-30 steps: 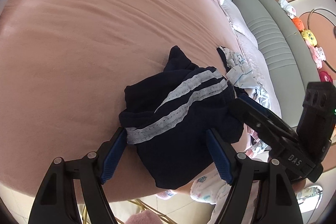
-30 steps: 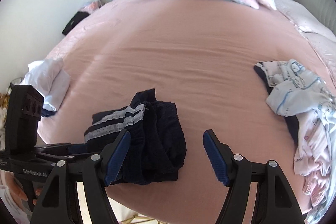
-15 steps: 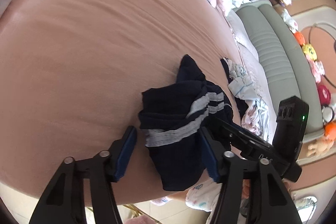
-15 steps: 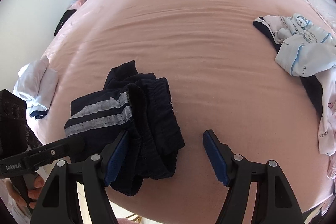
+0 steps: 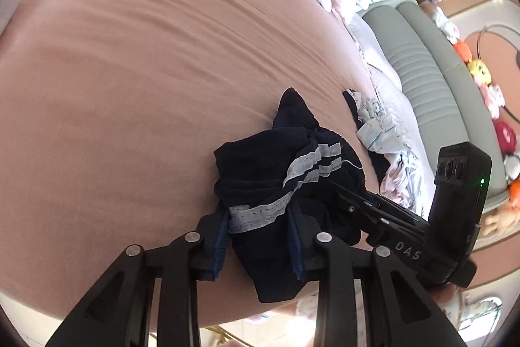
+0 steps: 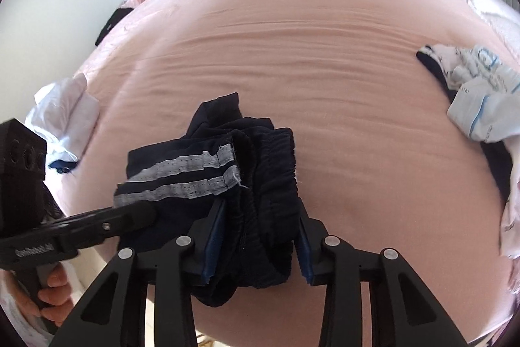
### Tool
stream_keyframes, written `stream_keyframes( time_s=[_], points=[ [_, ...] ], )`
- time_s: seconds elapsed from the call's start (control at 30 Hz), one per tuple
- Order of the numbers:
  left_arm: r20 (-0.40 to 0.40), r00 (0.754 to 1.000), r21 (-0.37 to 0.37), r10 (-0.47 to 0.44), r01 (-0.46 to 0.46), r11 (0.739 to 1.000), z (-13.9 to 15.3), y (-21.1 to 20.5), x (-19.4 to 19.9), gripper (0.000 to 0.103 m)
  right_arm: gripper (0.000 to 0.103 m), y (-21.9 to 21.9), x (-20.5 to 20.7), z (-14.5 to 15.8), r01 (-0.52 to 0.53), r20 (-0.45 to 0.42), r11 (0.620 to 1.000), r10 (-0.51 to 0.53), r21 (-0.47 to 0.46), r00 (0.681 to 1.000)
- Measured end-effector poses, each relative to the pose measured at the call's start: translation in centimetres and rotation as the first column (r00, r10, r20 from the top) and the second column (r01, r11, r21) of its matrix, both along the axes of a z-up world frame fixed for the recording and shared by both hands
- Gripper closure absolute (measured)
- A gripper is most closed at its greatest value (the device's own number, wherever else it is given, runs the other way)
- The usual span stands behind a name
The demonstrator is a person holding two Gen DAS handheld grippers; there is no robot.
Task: Fold clothes
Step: 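Grasp the folded navy pants with the right gripper while the left gripper grasps beside it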
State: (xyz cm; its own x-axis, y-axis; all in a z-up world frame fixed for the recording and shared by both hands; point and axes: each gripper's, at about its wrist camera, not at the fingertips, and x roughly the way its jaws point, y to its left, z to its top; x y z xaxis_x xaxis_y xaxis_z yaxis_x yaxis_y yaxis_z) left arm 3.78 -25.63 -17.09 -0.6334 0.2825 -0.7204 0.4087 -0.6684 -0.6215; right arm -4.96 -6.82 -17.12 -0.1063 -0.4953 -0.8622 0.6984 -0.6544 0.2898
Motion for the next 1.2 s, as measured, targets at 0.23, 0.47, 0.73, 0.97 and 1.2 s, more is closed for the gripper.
stream_keyframes(
  time_s=[0.23, 0.47, 0.73, 0.97, 1.2],
  points=[
    [0.013, 0.999, -0.018, -0.049, 0.050, 0.999, 0.4, -2.5, -1.0, 0.078, 0.068, 1.4, -0.1, -1.4, 0.031, 0.242, 0.991, 0.002, -0.132, 0.970],
    [0.060, 0.989, -0.169, -0.136, 0.144, 0.975, 1.3, -1.8, -2.0, 0.078, 0.068, 1.6, 1.6, -0.9, -0.028, 0.238, 0.992, 0.057, -0.124, 0.969],
    [0.108, 0.985, -0.133, -0.132, 0.146, 0.980, 1.3, -2.6, -1.1, 0.039, 0.055, 1.9, 0.8, -0.6, 0.012, 0.204, 0.997, 0.005, -0.081, 0.979],
    [0.025, 0.994, -0.006, -0.110, 0.110, 0.994, 1.4, -3.7, 1.4, 0.024, 0.036, 3.1, -0.3, -0.1, 0.056, 0.167, 0.997, -0.046, -0.054, 0.985],
    [-0.033, 0.996, 0.060, -0.083, 0.084, 0.995, 0.3, -2.8, 2.1, 0.024, 0.034, 2.9, -0.7, -0.6, 0.104, 0.311, 0.980, -0.047, -0.169, 0.949]
  ],
)
